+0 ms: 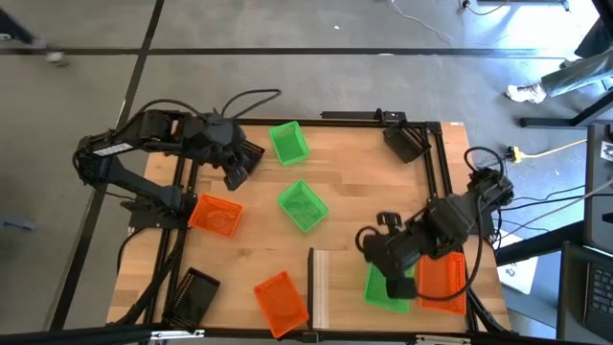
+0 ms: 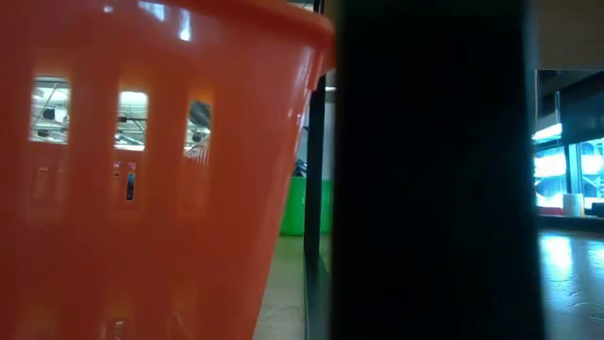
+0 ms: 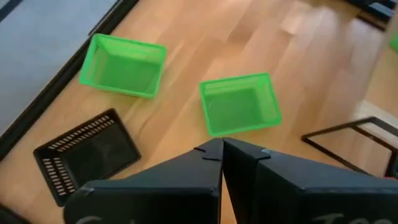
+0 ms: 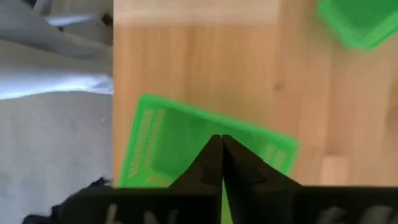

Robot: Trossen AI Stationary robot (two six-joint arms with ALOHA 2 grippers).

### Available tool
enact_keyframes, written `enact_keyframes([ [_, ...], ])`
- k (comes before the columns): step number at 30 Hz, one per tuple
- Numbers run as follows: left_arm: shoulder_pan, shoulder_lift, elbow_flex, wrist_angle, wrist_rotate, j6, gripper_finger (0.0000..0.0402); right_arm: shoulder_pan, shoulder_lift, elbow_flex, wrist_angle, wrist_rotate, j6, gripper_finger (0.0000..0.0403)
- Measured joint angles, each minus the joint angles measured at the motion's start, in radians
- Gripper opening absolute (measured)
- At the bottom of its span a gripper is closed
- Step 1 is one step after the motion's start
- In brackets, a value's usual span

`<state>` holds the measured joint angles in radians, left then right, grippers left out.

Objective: Stack baskets on shelf by color
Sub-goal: Put the top left black bin on the shelf

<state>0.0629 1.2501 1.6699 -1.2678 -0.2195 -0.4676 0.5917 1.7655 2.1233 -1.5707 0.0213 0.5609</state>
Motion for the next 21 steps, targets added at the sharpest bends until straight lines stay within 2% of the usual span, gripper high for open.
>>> enact_keyframes([
  [7,0.021,0.051,-0.001,-0.038,0.000,-0.028,0.0053,-0.075,-0.040,0.077,-0.001,0.088,-0.150,0.0002],
  [12,0.080,0.128,-0.003,-0.107,0.002,-0.165,0.0090,-0.120,-0.074,0.112,0.000,0.213,-0.199,0.0004],
  [16,0.162,0.199,-0.022,-0.181,0.002,-0.281,0.0095,-0.158,-0.113,0.136,-0.002,0.309,-0.164,0.0004],
  [21,0.259,0.275,-0.084,-0.162,0.032,-0.262,0.0091,-0.209,-0.165,0.142,0.000,0.360,-0.143,0.0004],
])
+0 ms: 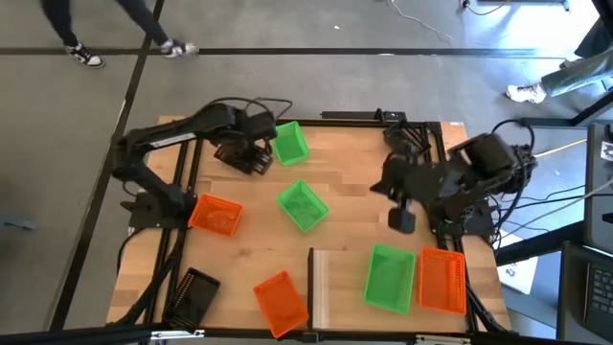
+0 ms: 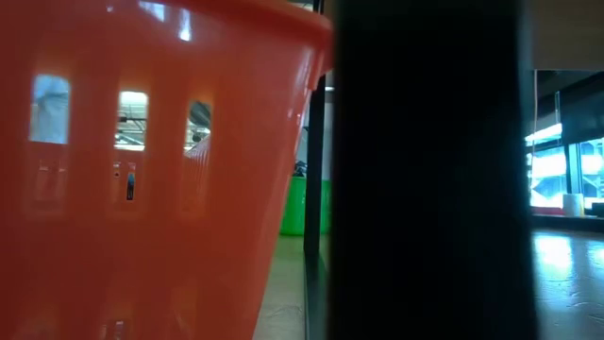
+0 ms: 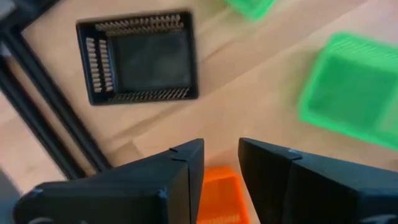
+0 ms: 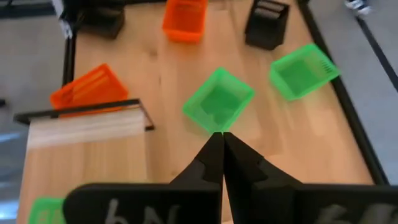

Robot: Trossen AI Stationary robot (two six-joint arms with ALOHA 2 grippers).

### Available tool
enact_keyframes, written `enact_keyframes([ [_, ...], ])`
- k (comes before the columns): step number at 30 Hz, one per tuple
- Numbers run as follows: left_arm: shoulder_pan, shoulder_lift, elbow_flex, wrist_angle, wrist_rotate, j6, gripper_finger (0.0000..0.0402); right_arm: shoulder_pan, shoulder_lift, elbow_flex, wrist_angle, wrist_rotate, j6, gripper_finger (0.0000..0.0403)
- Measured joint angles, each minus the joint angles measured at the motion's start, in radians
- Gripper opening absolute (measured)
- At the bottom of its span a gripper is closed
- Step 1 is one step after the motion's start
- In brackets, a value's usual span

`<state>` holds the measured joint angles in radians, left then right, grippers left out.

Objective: Stack baskets on shelf by color
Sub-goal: Put the top left black bin on the shelf

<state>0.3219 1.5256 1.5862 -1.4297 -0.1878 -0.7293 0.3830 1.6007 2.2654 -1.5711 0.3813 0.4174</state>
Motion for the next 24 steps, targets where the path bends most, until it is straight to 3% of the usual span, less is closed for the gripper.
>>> enact_keyframes([
  [8,0.115,0.095,-0.159,0.178,0.090,0.123,0.0093,-0.071,-0.036,0.000,0.000,0.001,-0.031,0.0002],
  [24,0.230,0.151,-0.380,0.507,0.123,0.201,0.0093,-0.127,-0.038,0.000,0.000,-0.036,-0.090,0.0003],
])
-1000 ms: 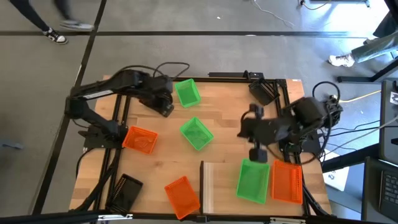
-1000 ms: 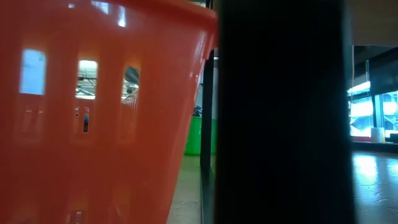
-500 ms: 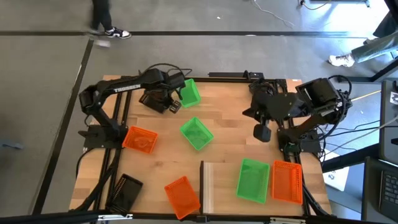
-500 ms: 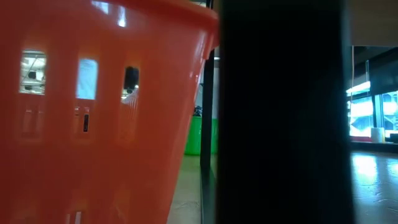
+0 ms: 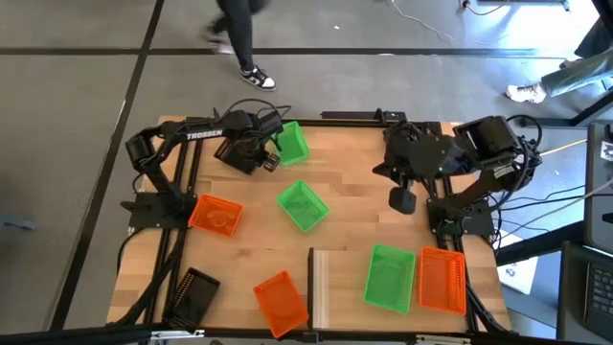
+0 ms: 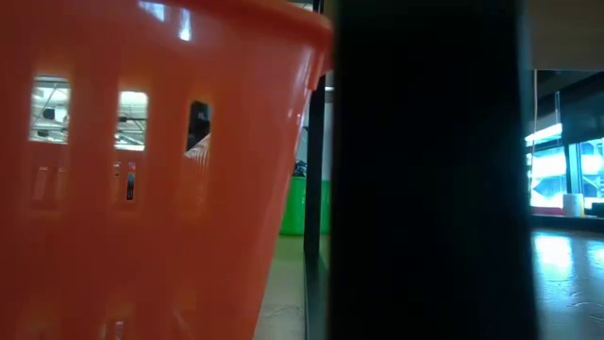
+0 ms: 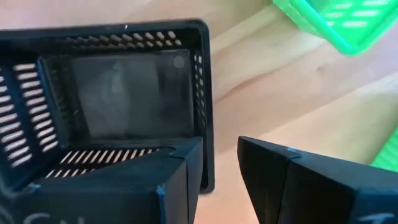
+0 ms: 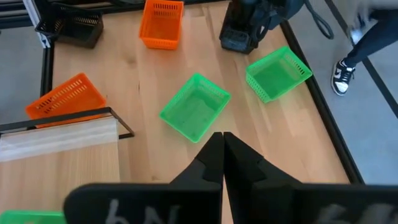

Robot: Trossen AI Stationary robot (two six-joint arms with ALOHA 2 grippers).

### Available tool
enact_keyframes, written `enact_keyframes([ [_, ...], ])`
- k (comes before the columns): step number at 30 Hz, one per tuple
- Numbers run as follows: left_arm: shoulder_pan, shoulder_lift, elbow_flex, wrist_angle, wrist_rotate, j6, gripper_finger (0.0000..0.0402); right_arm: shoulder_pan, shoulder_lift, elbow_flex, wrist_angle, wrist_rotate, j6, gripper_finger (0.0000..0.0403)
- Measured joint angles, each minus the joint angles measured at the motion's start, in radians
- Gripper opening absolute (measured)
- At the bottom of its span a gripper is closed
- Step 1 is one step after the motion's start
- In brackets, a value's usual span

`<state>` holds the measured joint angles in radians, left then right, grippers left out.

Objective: Stack baskets on shelf by color
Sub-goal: Put the top left black bin on the shelf

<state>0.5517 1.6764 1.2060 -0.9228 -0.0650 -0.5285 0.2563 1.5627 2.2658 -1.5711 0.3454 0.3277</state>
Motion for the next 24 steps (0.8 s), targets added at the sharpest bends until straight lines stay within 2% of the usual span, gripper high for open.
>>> enact_keyframes([
  [12,0.003,0.000,-0.104,0.131,0.033,-0.001,0.0093,-0.014,0.000,0.000,0.000,-0.033,-0.048,0.0001],
  [24,0.003,0.000,-0.109,0.145,-0.075,0.044,0.0093,-0.014,0.000,-0.001,0.000,-0.032,-0.049,0.0001],
])
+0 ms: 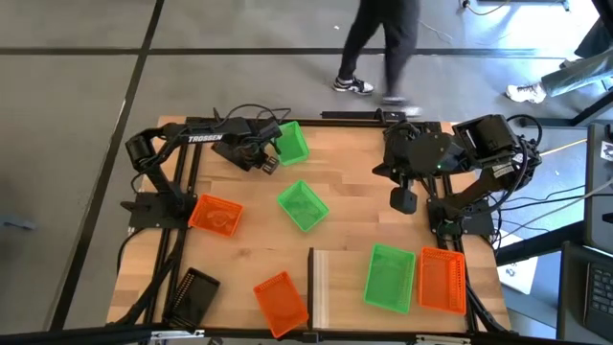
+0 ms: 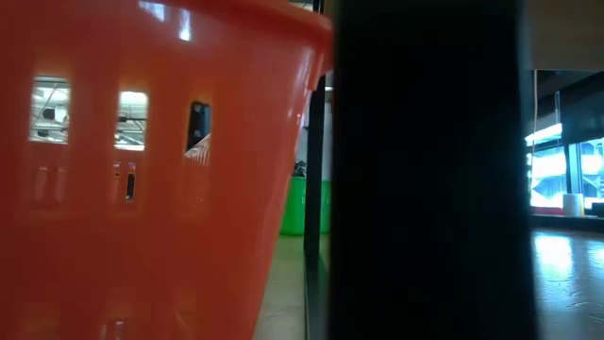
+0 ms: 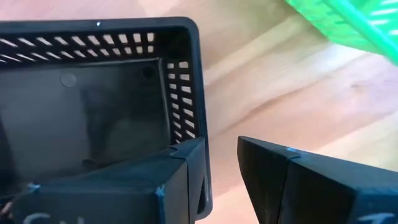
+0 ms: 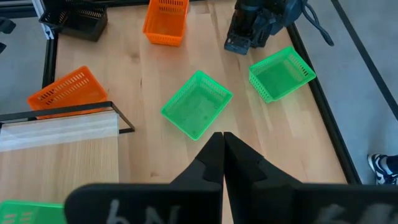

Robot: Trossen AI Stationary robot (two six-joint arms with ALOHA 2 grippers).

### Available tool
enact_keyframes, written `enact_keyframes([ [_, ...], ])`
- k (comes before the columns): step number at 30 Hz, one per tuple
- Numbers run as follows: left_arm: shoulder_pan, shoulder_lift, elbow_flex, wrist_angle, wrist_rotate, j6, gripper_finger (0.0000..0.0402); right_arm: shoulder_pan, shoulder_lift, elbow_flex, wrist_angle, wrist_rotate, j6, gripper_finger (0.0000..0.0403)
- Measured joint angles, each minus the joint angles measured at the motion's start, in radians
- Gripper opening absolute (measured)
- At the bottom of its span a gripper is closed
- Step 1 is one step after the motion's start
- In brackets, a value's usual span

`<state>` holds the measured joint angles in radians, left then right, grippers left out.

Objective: Stack baskets on shelf by color
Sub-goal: Put the top left black bin on the shelf

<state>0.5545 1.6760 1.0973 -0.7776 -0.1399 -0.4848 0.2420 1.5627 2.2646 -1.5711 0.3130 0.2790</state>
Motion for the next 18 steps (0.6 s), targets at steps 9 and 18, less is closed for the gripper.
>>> enact_keyframes([
  [9,0.000,0.000,0.000,-0.002,-0.008,-0.002,0.0093,0.000,0.000,0.000,0.000,-0.001,0.000,0.0001],
  [18,0.000,0.000,0.000,-0.026,-0.068,-0.004,0.0093,0.000,0.000,0.000,0.000,0.000,-0.031,0.0001],
])
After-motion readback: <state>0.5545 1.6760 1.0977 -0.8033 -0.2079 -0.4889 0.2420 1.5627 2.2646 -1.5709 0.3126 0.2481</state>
